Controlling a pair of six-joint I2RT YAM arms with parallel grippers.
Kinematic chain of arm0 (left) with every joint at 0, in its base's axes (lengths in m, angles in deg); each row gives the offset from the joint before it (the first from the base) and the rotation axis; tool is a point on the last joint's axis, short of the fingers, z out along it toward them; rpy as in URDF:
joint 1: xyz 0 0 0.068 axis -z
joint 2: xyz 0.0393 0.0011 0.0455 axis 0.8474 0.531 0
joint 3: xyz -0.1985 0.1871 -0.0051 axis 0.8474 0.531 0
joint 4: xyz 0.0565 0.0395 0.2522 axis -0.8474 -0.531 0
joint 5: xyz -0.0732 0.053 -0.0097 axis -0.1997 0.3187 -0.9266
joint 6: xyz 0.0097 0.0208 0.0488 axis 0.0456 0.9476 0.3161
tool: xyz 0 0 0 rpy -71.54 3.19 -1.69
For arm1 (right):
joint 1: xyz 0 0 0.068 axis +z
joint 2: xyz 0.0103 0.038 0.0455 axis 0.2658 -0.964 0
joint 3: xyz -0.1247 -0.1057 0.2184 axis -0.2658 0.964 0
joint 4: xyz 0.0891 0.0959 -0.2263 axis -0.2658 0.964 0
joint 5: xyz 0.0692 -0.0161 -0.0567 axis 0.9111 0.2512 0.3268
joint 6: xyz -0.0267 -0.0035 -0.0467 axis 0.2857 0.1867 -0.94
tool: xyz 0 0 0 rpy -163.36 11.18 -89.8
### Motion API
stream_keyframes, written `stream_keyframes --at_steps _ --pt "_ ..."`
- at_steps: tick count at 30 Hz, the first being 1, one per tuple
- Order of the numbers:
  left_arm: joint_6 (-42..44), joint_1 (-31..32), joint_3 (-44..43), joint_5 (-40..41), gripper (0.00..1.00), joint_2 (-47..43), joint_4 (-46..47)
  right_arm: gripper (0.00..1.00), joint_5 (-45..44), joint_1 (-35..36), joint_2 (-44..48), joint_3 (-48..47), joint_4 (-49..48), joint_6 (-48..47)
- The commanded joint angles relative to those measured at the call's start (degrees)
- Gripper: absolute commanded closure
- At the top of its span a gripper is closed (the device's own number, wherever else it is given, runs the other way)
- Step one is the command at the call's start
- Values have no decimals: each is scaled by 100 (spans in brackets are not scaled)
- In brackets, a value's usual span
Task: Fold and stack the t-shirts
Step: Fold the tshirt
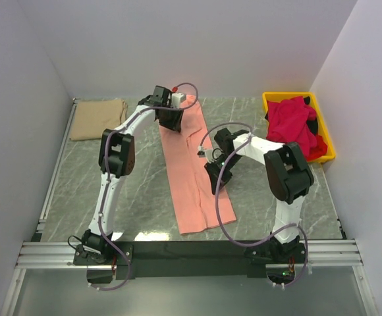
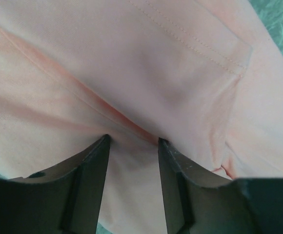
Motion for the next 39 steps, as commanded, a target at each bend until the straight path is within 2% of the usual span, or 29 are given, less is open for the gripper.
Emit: stream_keyframes --at_steps 1,4,6,7,10,13,18,19,21,24,27,28,30,31,32,34,35,36,37,39 --pt "166 -72 -102 -210 49 -7 183 94 214 171 -171 -44 -308 210" --pt "-315 -343 363 -657 46 -595 753 95 319 443 -382 -140 -625 482" --pt "-851 -764 916 -1665 41 -1175 1409 96 398 654 -654 -254 -774 615" --pt "-1376 -915 1118 -1956 40 -1386 1640 97 434 698 -724 -307 -836 755" --pt "-1794 -1320 1804 -2627 32 -2203 2134 97 574 795 -848 -326 -1196 1167" --pt "-1323 -1487 2218 -2592 28 -2889 1663 96 618 865 -909 -299 -1556 1615" --pt "-442 -1698 3640 -2452 31 -4076 1212 94 583 1067 -919 -545 -1838 1976" --pt "29 -1725 3895 -2382 32 -4269 1186 93 609 1059 -884 -563 -1891 2004" --pt "139 -1873 4765 -2442 33 -4908 1343 90 610 1085 -690 -554 -2092 2091" --pt "86 -2224 5767 -3048 33 -5658 1598 87 469 1138 -541 -650 -2182 2083" --pt "621 -2313 6340 -3391 31 -6352 1233 83 390 1112 -261 -783 -1770 1707" --pt "1362 -2305 6436 -3470 31 -6545 1021 82 390 1094 -68 -591 -1707 1479" --pt "2139 -2296 6753 -3638 30 -7169 355 73 268 1059 827 -266 -1584 1014" --pt "2979 -2270 6876 -3647 30 -7380 3 67 102 1067 1179 84 -1549 811" --pt "3474 -2235 7068 -3603 30 -7748 -349 57 -187 1076 1861 270 -1505 591" --pt "4597 -1972 7324 -3420 31 -8084 -1226 55 -549 1094 2506 796 -1329 -286" --pt "4883 -1927 7621 -3314 32 -8433 -1423 55 -855 1137 3101 1000 -1268 -647" --pt "5347 -1588 7807 -3130 33 -8628 -1590 55 -1032 1260 3412 1228 -1293 -1303" --pt "5447 -1462 8252 -3033 34 -8865 -1557 55 -1182 1339 3954 1717 -1363 -1579" --pt "5710 -1112 8746 -2744 36 -9630 -1347 52 -1551 1628 4397 2395 -1583 -2324"
